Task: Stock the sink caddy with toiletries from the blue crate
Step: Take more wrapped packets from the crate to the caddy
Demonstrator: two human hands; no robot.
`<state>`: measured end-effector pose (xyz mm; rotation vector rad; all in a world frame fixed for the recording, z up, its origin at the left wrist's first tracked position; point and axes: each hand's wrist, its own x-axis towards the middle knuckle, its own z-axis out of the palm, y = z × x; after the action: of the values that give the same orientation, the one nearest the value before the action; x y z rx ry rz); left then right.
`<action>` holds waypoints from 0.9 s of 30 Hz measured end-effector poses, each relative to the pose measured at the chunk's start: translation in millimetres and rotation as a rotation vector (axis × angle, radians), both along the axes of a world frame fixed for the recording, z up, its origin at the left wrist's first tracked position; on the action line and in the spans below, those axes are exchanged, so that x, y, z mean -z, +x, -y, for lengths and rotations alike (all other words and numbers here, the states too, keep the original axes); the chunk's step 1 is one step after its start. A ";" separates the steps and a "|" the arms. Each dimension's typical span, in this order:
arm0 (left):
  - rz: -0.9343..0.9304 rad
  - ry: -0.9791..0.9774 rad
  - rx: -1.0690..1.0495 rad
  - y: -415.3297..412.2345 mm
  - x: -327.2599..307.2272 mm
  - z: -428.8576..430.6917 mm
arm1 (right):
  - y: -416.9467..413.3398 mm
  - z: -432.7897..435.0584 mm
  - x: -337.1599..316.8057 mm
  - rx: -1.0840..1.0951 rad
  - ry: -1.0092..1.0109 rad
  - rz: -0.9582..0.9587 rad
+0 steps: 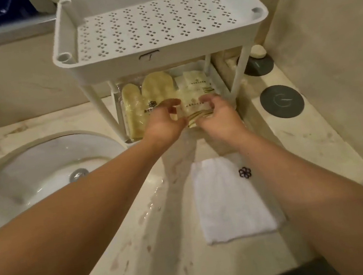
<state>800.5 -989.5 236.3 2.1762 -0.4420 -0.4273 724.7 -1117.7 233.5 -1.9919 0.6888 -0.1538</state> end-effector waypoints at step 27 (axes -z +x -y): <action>-0.074 0.046 0.018 61.3 14.7 45.3 | 87.9 44.9 20.7 -0.092 -0.475 -0.207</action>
<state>861.8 -1034.8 221.5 2.1944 -0.4146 -0.5313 812.5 -1162.6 212.9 -2.5170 0.7391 -0.0583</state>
